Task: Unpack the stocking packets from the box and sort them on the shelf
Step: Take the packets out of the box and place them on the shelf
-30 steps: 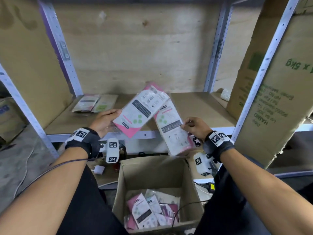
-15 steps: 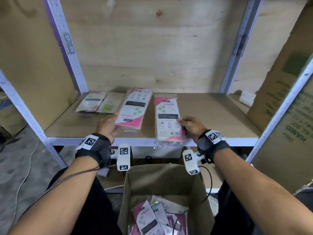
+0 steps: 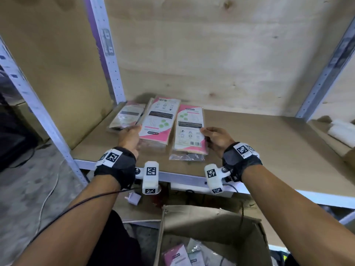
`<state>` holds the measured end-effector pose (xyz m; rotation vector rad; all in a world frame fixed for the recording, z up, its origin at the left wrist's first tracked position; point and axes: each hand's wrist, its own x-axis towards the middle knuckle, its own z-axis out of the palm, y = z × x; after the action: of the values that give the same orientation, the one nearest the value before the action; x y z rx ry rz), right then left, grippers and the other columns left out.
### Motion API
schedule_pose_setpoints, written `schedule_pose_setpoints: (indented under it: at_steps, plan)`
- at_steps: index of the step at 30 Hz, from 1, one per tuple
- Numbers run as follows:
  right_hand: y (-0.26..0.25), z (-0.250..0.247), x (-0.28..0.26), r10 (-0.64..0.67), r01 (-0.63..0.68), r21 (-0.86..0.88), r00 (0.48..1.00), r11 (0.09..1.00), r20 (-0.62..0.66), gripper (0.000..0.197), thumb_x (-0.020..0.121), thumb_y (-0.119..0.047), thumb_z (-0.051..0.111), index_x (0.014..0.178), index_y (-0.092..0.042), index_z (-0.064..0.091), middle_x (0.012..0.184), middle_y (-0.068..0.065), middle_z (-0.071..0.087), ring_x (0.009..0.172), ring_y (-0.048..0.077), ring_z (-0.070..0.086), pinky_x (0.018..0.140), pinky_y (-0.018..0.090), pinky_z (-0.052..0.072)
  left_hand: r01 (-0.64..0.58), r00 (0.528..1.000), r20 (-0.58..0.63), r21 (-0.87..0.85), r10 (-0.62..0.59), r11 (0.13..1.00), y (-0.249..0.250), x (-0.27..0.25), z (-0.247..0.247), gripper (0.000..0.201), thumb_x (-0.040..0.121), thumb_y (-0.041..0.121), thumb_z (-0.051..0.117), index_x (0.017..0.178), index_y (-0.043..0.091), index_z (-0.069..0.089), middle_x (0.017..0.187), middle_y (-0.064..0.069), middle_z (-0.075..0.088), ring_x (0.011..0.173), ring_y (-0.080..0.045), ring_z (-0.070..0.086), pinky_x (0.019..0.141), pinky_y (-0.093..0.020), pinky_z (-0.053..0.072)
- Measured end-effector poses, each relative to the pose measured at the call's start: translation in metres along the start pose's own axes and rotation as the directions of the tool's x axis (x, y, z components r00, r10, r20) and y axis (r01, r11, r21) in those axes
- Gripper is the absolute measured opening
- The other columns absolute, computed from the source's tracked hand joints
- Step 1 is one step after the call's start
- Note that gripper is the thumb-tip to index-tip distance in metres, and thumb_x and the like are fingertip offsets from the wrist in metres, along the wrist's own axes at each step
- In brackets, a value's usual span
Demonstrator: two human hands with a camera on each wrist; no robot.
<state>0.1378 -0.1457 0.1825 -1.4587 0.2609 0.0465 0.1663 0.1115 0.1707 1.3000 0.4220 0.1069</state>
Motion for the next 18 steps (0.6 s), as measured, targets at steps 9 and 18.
schedule_pose_setpoints:
  at_steps: [9, 18]
  plan:
    - [-0.015, 0.058, 0.061, 0.025, -0.026, 0.013, 0.998, 1.0, 0.058, 0.014, 0.096, -0.007, 0.058, 0.109, 0.0, 0.056, 0.096, 0.017, 0.065, 0.071, 0.022, 0.06, 0.066, 0.032, 0.054, -0.018, 0.998, -0.063, -0.012, 0.017, 1.0, 0.027, 0.077, -0.026, 0.035, 0.1, 0.026, 0.055, 0.126, 0.004, 0.062, 0.11, -0.01, 0.073, 0.065, -0.017, 0.069, 0.053, -0.027, 0.058]
    - [-0.019, 0.113, 0.117, 0.101, -0.097, -0.035, 0.985, 0.995, 0.142, 0.016, 0.098, -0.006, 0.055, 0.083, -0.004, 0.057, 0.088, 0.013, 0.062, 0.07, 0.021, 0.057, 0.071, 0.033, 0.05, -0.064, 0.975, -0.194, 0.227, 0.109, 0.972, 0.049, 0.16, -0.062, 0.035, 0.094, 0.022, 0.058, 0.119, 0.0, 0.068, 0.1, -0.012, 0.071, 0.056, -0.015, 0.066, 0.058, -0.028, 0.055]
